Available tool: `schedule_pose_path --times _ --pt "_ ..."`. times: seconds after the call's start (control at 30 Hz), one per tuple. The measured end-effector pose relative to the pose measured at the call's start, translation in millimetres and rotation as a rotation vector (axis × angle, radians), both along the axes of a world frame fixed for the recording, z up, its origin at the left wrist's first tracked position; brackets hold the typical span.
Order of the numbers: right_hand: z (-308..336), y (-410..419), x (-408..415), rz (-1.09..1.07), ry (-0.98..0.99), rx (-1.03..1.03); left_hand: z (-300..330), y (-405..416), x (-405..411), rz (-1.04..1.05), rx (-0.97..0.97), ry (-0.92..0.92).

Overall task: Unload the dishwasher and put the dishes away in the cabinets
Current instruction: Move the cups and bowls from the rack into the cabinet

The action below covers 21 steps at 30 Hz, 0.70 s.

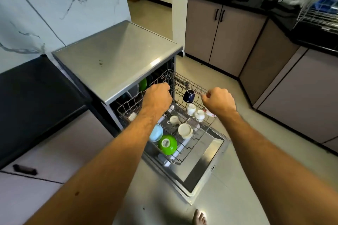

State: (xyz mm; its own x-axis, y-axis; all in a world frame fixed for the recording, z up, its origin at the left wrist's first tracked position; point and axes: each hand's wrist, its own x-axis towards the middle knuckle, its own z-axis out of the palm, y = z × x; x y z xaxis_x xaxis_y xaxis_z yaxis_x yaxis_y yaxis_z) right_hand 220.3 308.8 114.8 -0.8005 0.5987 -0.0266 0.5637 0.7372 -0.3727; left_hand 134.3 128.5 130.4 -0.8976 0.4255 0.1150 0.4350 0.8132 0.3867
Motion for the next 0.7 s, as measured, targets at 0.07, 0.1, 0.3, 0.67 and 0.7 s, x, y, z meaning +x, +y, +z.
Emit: schedule_pose_path --times 0.07,0.1,0.3,0.67,0.7 --pt "-12 18 0 0.005 -0.026 -0.025 -10 13 1 0.012 -0.026 -0.034" --pt "-20 25 0 0.011 -0.038 -0.042 -15 19 3 0.009 -0.049 -0.052" --pt "-66 48 -13 0.033 -0.104 -0.133 -53 36 -8 0.028 -0.129 -0.177" --pt "-111 69 -66 0.14 -0.249 -0.126 -114 57 -84 -0.009 -0.061 -0.29" --pt "-118 67 -69 0.164 -0.257 -0.137 -122 58 -85 -0.017 -0.055 -0.307"
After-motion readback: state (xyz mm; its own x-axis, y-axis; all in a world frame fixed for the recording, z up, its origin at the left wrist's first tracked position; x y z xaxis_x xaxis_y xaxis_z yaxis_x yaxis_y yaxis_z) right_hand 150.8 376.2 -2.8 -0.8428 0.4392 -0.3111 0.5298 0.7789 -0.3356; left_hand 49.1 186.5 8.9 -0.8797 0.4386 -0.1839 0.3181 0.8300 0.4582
